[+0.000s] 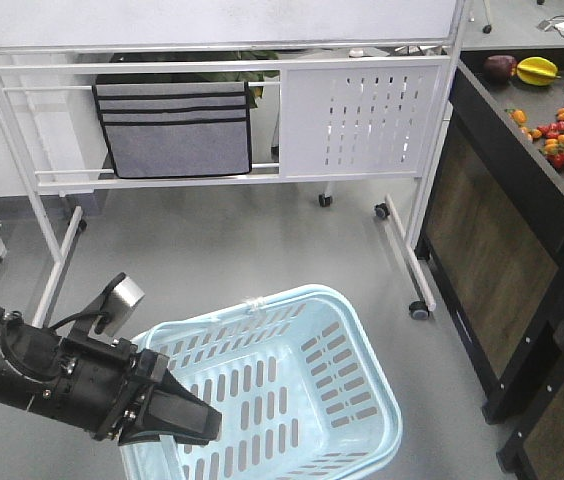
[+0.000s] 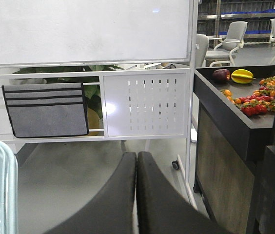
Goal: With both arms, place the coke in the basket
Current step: 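Drive the base past the whiteboard stand carrying the basket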
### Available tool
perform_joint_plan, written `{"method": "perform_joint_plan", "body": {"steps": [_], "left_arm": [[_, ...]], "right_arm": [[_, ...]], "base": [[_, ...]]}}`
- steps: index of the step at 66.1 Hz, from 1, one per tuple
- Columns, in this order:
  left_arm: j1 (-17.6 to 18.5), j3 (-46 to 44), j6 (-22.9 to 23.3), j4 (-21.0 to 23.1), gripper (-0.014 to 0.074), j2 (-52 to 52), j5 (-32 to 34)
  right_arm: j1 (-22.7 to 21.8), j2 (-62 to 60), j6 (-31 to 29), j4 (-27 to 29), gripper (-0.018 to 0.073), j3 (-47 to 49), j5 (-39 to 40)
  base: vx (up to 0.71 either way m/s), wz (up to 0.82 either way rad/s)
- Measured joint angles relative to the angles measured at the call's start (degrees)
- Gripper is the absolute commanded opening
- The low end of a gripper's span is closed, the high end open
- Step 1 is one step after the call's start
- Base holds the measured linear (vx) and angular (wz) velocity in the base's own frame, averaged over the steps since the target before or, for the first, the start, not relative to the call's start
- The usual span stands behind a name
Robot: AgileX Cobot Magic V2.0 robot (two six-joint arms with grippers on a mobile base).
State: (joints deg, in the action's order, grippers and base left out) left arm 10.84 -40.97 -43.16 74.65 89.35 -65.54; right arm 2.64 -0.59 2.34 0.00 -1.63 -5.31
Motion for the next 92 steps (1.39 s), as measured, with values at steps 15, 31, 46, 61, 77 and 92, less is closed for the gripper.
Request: {"method": "perform_joint_plan", "body": {"steps": [15, 31, 46, 61, 77, 92], "left_arm": [[0.00, 0.00, -0.05, 0.00, -0.0006, 0.00, 0.00], [0.00, 0.00, -0.05, 0.00, -0.0006, 0.00, 0.00], [0.00, 0.00, -0.10, 0.00, -0.0006, 0.00, 0.00], [0.00, 0.00, -0.10, 0.00, -0.0006, 0.00, 0.00], [0.00, 0.00, -0.10, 0.00, -0.0006, 0.00, 0.00], [0.00, 0.00, -0.10, 0.00, -0.0006, 0.00, 0.00]], "right_arm": [[0.00, 0.00, 0.00, 0.00, -0.0010, 0.00, 0.00], [0.00, 0.00, 0.00, 0.00, -0.0010, 0.00, 0.00], [0.00, 0.00, 0.00, 0.00, -0.0010, 0.00, 0.00], [0.00, 0.00, 0.00, 0.00, -0.0010, 0.00, 0.00], [0.00, 0.00, 0.00, 0.00, -0.0010, 0.00, 0.00], [0.00, 0.00, 0.00, 0.00, -0.0010, 0.00, 0.00]], "base": [[0.20, 0.02], [0.20, 0.02], [0.21, 0.02], [0.20, 0.02], [0.18, 0.12], [0.16, 0.27]]}}
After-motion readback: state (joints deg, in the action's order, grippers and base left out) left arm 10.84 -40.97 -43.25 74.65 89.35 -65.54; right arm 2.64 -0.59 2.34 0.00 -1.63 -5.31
